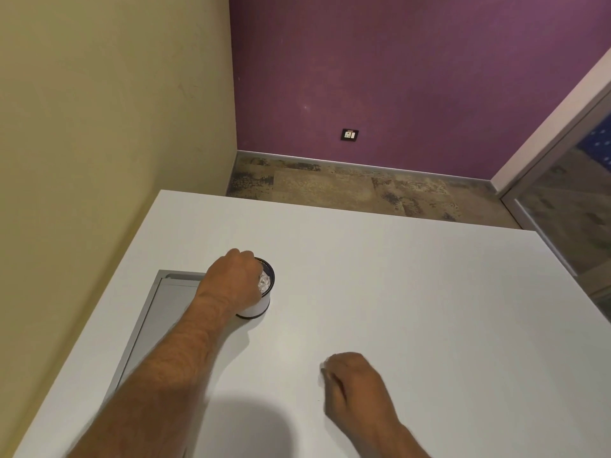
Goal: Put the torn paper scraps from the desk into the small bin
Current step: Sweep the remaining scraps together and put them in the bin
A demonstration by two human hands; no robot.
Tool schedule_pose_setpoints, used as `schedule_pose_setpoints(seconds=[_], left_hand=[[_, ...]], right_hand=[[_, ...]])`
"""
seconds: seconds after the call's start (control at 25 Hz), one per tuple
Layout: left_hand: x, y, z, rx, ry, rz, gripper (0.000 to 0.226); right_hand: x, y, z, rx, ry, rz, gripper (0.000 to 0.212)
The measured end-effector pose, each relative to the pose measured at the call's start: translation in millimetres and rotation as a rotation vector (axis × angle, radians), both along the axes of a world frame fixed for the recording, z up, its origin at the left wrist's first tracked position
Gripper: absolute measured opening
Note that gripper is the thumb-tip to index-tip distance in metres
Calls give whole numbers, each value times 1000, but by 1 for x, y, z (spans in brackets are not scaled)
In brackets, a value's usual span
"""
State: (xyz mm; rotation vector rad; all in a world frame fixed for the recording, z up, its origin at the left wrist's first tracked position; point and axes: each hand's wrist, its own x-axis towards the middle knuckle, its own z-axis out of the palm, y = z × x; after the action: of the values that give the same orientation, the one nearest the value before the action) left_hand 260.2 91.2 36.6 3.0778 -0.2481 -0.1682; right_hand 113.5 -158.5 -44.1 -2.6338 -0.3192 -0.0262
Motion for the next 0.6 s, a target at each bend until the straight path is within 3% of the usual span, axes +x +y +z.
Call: schedule_pose_setpoints(seconds=[0.12, 0.2, 0.36, 0.48, 0.6], left_hand=[[-9, 7, 3, -138, -162, -5, 20], [-18, 7, 0, -260, -303, -5, 15], [-44, 1, -14, -387, -662, -163, 16], [-75, -8, -40, -439, -680, -327, 13], [-112, -7, -79, -380, -555, -258, 30]], right_hand=[[9, -16, 7, -51, 5, -180, 20], [9, -12, 4, -158, 40, -136, 30], [-10, 21, 6, -242, 83, 24, 24], [-21, 30, 3, -294, 40, 117, 45], [-31, 31, 5, -327, 60, 176, 55]])
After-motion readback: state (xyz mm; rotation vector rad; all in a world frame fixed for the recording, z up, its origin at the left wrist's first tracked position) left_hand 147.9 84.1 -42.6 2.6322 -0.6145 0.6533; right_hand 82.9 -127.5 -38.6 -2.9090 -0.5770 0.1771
